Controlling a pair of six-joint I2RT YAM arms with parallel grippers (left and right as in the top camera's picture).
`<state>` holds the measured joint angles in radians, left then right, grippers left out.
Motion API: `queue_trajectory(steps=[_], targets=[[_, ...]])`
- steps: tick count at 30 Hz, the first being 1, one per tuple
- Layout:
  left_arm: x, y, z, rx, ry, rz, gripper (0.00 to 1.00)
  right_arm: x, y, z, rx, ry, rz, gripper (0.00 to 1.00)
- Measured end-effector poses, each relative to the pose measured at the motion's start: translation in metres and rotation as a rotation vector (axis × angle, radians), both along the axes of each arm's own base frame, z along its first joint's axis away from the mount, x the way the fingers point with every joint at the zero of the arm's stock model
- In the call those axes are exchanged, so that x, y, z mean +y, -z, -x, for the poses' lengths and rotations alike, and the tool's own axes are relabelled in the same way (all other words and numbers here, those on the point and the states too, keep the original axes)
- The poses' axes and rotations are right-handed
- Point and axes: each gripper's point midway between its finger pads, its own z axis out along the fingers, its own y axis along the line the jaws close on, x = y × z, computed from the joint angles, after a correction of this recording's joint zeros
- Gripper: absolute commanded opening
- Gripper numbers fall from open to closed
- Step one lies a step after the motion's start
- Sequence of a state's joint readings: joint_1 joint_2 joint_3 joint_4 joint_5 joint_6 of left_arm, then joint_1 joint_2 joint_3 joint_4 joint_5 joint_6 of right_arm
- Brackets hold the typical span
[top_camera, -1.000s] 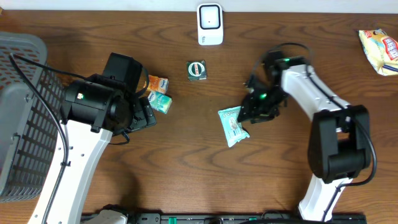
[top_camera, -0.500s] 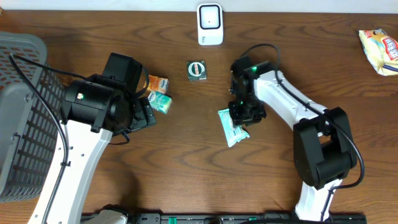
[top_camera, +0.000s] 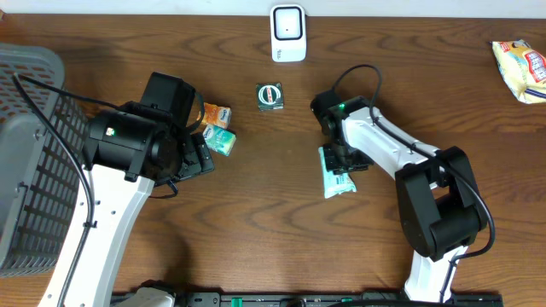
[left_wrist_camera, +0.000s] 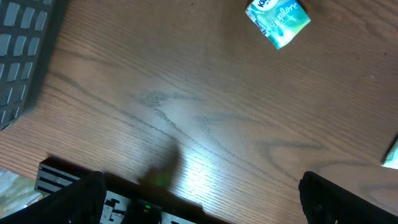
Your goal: Scan the item barcode
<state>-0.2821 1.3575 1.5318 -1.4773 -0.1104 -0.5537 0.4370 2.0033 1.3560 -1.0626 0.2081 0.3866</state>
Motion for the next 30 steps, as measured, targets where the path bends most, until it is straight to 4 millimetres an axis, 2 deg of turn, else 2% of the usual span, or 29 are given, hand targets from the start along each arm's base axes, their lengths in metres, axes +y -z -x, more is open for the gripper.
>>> queue_trajectory(steps=[3,6,9,11,17,21,26,30], targets=[[0.0,0.0,0.0,0.0,0.0,0.0,0.98,-0.008,-0.012,0.004,0.029,0.004,0.041,0.35],[0.0,0.0,0.0,0.0,0.0,0.0,0.98,-0.007,-0.031,0.001,0.039,0.002,0.053,0.36],[0.0,0.0,0.0,0.0,0.0,0.0,0.98,0.005,-0.047,-0.007,0.027,-0.015,0.007,0.38],[0.0,0.0,0.0,0.0,0.0,0.0,0.97,0.017,-0.049,-0.008,0.036,-0.04,-0.05,0.43],[0.0,0.0,0.0,0.0,0.0,0.0,0.98,0.05,-0.045,0.006,0.099,-0.123,-0.188,0.43],[0.0,0.0,0.0,0.0,0.0,0.0,0.97,0.064,-0.032,0.011,0.091,-0.152,-0.214,0.43],[0.0,0.0,0.0,0.0,0.0,0.0,0.97,0.054,-0.016,0.025,0.087,-0.129,-0.102,0.45],[0.0,0.0,0.0,0.0,0.0,0.0,0.97,0.042,-0.008,0.027,0.055,-0.109,-0.014,0.45]])
